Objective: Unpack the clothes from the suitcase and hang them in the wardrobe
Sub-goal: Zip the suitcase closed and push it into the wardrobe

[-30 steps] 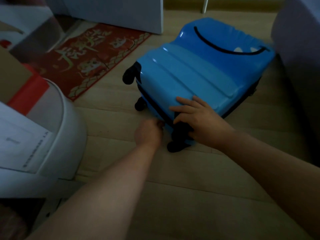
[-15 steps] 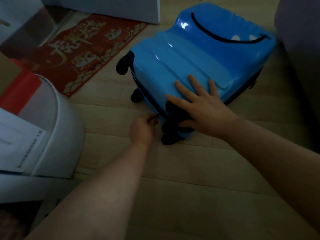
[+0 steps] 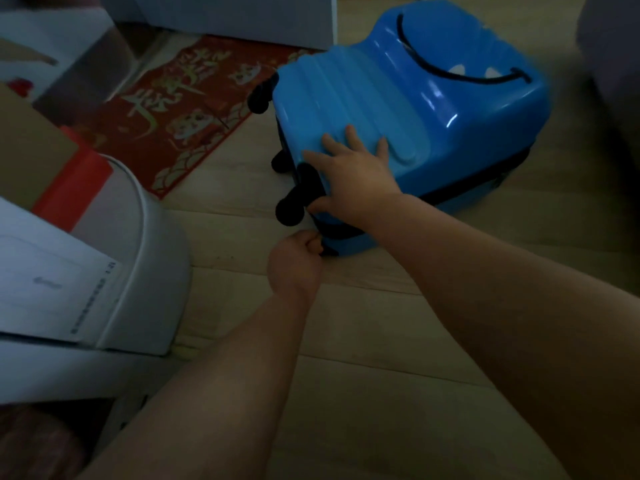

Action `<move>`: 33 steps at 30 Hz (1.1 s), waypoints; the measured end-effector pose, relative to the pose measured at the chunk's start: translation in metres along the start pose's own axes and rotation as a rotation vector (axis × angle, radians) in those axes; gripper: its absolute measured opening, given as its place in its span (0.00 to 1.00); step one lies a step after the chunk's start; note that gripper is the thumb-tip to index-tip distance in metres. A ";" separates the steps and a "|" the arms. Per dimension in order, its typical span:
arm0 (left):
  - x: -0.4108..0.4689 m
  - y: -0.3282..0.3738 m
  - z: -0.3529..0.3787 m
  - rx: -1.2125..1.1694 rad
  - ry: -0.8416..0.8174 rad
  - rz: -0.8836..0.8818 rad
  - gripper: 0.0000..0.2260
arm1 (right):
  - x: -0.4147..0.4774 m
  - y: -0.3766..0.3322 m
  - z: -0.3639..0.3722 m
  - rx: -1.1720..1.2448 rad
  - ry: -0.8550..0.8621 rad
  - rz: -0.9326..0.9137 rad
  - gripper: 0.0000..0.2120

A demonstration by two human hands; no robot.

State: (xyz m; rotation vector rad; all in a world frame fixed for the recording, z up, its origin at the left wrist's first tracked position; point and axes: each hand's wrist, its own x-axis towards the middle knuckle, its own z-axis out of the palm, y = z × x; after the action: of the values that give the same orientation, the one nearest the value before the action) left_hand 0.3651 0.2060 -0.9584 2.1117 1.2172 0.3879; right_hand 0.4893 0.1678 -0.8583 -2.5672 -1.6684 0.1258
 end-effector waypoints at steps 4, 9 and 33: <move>0.005 -0.001 0.004 -0.065 -0.003 -0.028 0.13 | -0.027 0.045 0.002 -0.168 0.021 -0.033 0.47; -0.002 0.003 0.010 -0.027 -0.067 -0.019 0.10 | -0.039 0.064 0.011 -0.194 0.129 0.020 0.38; -0.012 0.026 0.017 0.129 -0.060 -0.032 0.07 | -0.083 0.103 0.016 -0.252 0.465 -0.033 0.33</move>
State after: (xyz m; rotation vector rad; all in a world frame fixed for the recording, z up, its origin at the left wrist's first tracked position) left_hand 0.3850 0.1802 -0.9526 2.1932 1.2691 0.2353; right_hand 0.5477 0.0505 -0.8832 -2.4641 -1.6200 -0.6709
